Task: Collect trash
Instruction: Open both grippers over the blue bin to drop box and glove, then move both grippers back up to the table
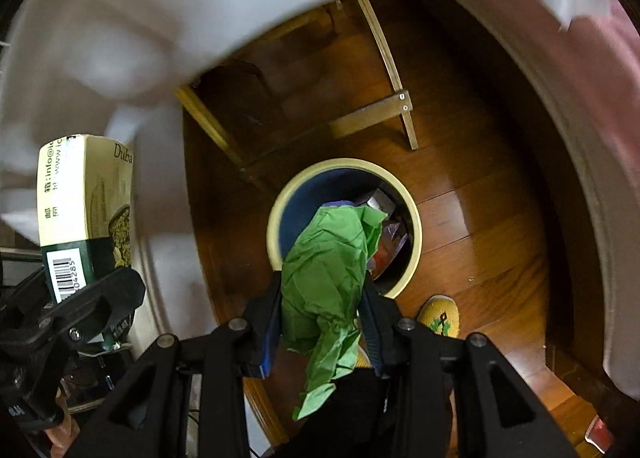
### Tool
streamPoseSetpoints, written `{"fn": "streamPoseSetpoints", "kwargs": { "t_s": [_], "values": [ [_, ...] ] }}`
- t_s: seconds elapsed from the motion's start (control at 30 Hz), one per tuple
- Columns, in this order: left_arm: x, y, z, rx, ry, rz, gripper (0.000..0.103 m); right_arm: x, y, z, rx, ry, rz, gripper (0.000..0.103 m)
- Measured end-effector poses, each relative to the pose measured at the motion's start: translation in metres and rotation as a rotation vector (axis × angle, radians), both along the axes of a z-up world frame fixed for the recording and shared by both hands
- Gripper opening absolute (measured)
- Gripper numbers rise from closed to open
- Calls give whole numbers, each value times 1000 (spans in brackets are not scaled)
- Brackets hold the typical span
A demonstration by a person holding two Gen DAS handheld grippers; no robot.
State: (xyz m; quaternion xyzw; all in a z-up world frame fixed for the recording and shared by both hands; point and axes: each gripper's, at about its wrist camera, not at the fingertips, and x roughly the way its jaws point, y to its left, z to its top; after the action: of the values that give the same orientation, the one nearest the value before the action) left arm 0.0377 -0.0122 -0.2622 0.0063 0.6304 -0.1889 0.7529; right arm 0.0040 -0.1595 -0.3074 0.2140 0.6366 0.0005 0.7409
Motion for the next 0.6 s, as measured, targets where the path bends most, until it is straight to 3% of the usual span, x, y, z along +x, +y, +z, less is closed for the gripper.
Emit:
{"fn": "streamPoseSetpoints", "kwargs": {
  "t_s": [0.17, 0.27, 0.33, 0.6],
  "values": [
    [10, -1, -51, 7, 52, 16, 84, 8, -5, -44, 20, 3, -1, 39],
    [16, 2, -69, 46, 60, 26, 99, 14, -7, -60, 12, 0, 6, 47],
    [14, 5, -72, 55, 48, 41, 102, 19, -7, -65, 3, 1, 0, 58],
    [13, 18, -52, 80, -14, 96, 102, 26, -3, -46, 7, -22, 6, 60]
  ]
}}
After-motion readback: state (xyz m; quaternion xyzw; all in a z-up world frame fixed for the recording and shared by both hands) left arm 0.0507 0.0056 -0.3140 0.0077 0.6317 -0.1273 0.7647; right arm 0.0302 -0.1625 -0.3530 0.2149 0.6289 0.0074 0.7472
